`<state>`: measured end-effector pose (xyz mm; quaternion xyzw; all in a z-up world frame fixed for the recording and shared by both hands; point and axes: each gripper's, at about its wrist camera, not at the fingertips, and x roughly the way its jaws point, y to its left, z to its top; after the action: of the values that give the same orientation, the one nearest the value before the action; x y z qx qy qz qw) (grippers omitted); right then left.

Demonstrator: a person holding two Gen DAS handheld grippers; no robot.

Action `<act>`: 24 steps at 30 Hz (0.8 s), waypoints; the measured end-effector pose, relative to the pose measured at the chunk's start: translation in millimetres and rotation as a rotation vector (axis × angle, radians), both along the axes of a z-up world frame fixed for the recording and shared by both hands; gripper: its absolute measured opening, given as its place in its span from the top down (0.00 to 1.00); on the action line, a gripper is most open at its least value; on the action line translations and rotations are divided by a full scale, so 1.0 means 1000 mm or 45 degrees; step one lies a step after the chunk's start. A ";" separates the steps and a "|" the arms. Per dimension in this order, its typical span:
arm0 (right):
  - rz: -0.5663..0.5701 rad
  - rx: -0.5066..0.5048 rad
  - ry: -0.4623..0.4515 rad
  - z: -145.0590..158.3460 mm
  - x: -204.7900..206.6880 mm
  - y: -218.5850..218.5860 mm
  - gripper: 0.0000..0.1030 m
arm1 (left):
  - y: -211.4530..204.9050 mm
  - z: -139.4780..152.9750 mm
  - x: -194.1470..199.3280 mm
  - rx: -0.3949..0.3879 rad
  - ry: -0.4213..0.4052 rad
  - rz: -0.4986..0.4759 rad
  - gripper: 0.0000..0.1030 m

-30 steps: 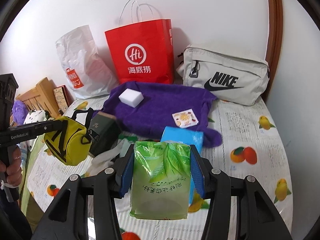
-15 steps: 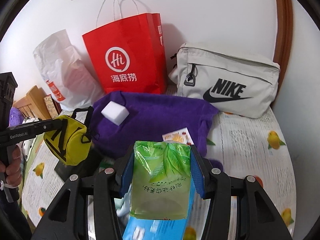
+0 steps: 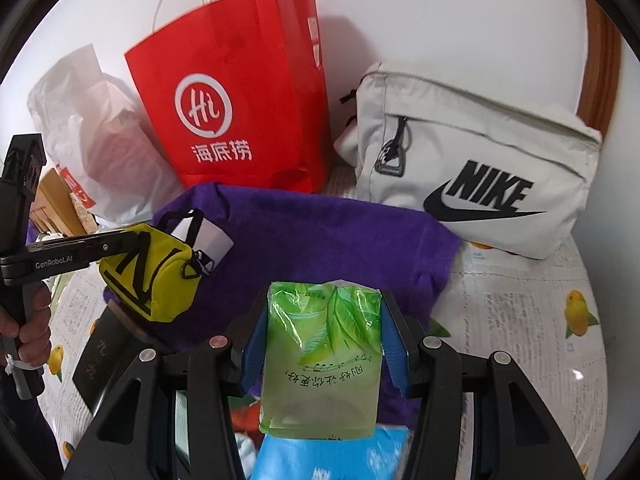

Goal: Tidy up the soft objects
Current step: 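Carry the tissue pack and yellow pouch onto the purple towel and release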

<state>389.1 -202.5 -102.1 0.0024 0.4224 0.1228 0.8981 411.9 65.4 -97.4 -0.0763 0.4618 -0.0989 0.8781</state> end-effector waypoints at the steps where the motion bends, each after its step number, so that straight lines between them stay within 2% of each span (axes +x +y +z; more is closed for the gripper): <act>1: 0.004 0.000 0.010 -0.003 0.004 0.002 0.51 | -0.001 -0.003 0.003 0.006 0.006 -0.001 0.74; 14: 0.052 -0.042 0.126 -0.032 0.040 0.026 0.51 | 0.010 -0.038 0.014 -0.011 0.058 0.006 0.74; 24: 0.046 -0.050 0.230 -0.053 0.057 0.032 0.51 | 0.006 -0.048 0.021 0.009 0.080 -0.002 0.74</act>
<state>445.7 -170.2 -154.9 -0.0117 0.5039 0.1301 0.8538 433.3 71.3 -145.5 -0.0759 0.4895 -0.0955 0.8634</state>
